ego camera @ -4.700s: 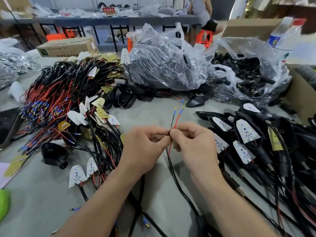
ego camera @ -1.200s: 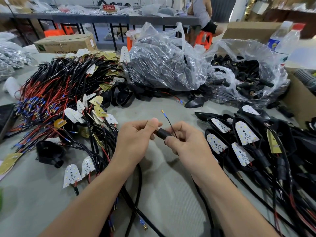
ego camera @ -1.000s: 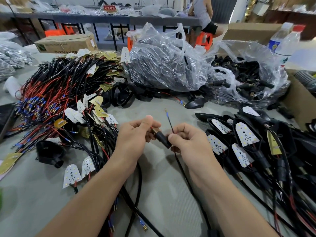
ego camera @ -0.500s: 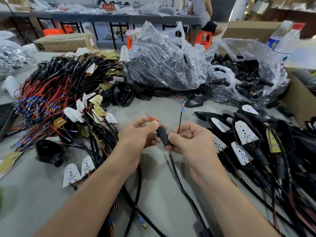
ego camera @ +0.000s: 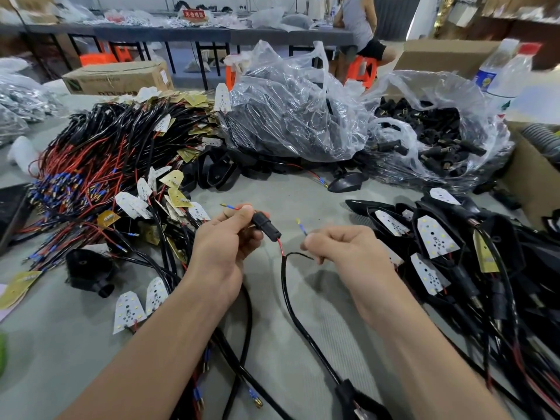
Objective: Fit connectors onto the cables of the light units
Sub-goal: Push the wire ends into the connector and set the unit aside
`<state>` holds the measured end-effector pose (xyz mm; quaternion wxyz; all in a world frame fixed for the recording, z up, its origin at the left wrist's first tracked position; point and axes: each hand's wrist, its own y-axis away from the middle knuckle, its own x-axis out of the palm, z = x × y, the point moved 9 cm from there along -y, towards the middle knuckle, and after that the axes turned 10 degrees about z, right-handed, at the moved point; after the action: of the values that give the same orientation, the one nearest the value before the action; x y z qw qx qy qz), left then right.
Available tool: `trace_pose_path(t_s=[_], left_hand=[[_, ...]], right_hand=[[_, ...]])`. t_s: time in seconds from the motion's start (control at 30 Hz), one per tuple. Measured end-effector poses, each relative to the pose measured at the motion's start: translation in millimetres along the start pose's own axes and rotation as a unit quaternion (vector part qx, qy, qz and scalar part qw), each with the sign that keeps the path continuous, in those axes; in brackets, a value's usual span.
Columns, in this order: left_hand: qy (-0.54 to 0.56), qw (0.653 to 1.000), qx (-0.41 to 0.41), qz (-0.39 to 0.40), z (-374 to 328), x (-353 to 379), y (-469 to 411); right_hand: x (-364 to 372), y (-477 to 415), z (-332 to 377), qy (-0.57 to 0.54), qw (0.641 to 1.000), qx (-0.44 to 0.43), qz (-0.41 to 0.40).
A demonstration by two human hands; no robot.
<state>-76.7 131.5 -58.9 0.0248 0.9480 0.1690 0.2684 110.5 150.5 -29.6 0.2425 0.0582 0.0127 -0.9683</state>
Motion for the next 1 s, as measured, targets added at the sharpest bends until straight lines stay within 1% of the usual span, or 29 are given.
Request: trace_pose_path(t_s=[0.03,0.1,0.2,0.37,0.53,0.7,0.83,1.0], left_hand=[[0.003,1.000,-0.003,0.003,0.4,0.4,0.0],[0.003,1.000,-0.008,0.010,0.8,1.3,-0.1],[-0.008,1.000,-0.008,0.016,0.2,3.3,0.6],[-0.029,0.999,0.012,0.015,-5.9,4.1,2.5],[-0.042,0.999,0.016,0.008,-7.0,2.2,3.2],[-0.067,0.997,0.033,0.009,-9.5,2.8,3.4],[-0.078,0.996,0.045,0.006,-12.0,2.9,4.1],[-0.115,0.991,0.067,0.005,-18.4,5.2,6.9]], right_hand=[[3.7,-0.2,-0.6,0.053,0.999,0.005,0.012],[10.7,-0.6,-3.3,0.115,0.993,0.012,0.032],[13.7,-0.4,-5.4,0.149,0.988,0.006,0.041],[13.8,-1.8,-9.2,0.135,0.990,0.015,0.037],[11.5,-2.7,-9.9,0.111,0.993,0.019,0.023],[10.6,-4.7,-15.8,0.120,0.992,0.032,0.017],[10.4,-4.4,-16.7,0.123,0.992,0.016,0.022],[0.9,-3.9,-16.0,0.124,0.992,0.003,-0.019]])
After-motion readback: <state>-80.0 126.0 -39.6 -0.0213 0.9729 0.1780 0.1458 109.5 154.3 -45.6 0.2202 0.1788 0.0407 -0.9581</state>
